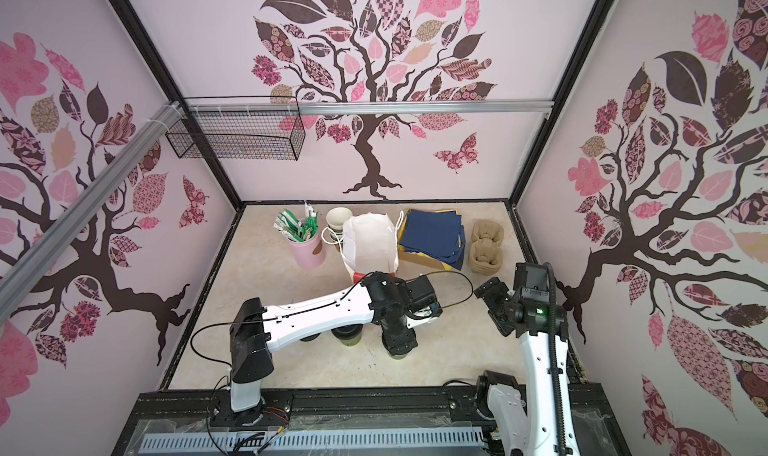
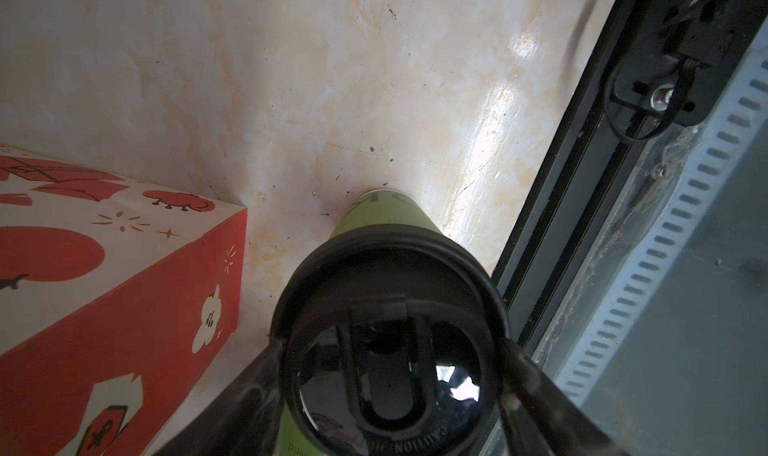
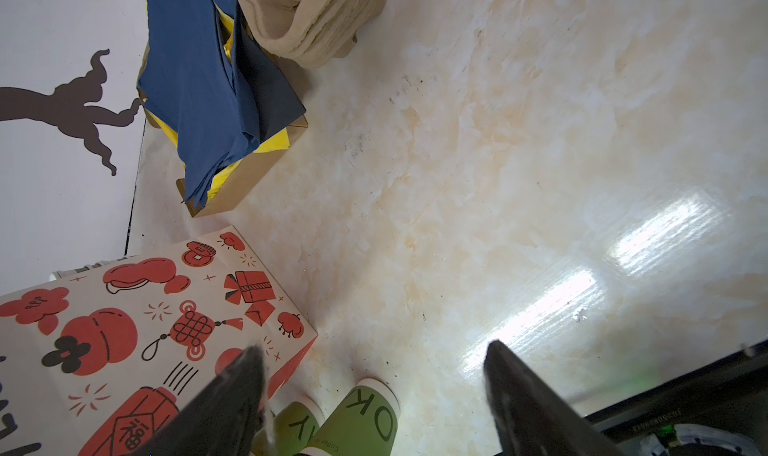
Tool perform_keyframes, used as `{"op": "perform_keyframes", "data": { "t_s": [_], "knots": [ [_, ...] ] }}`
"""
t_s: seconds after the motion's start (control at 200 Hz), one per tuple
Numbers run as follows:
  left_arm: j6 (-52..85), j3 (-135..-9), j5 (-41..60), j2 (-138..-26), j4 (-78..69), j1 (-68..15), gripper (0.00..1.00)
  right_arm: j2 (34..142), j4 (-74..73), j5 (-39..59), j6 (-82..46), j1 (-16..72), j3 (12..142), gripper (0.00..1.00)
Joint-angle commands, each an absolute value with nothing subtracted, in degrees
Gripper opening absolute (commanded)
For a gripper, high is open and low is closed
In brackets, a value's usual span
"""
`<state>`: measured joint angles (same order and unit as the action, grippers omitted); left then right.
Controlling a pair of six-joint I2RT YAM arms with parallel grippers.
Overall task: Pack the takeout coffee
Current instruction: 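Lower the black lid onto the green cup rim and press down with the left gripper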
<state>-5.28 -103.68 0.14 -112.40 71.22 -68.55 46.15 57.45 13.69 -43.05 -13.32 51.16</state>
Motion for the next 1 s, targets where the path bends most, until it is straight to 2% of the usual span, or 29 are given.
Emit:
{"op": "perform_keyframes", "data": {
  "t_s": [0.0,0.495,0.995],
  "knots": [
    [-4.62,-102.93,0.56,-110.80,70.66,-68.38,0.79,45.86,58.61,13.89,-42.23,-13.62,53.18,0.86],
    [-4.31,-99.11,0.35,-108.99,69.19,-68.38,0.74,46.01,58.79,14.15,-41.84,-13.62,53.26,0.86],
    [-4.97,-93.45,-3.40,-107.40,64.18,-68.43,0.75,45.96,58.71,14.04,-41.71,-13.63,52.91,0.86]
  ]
}}
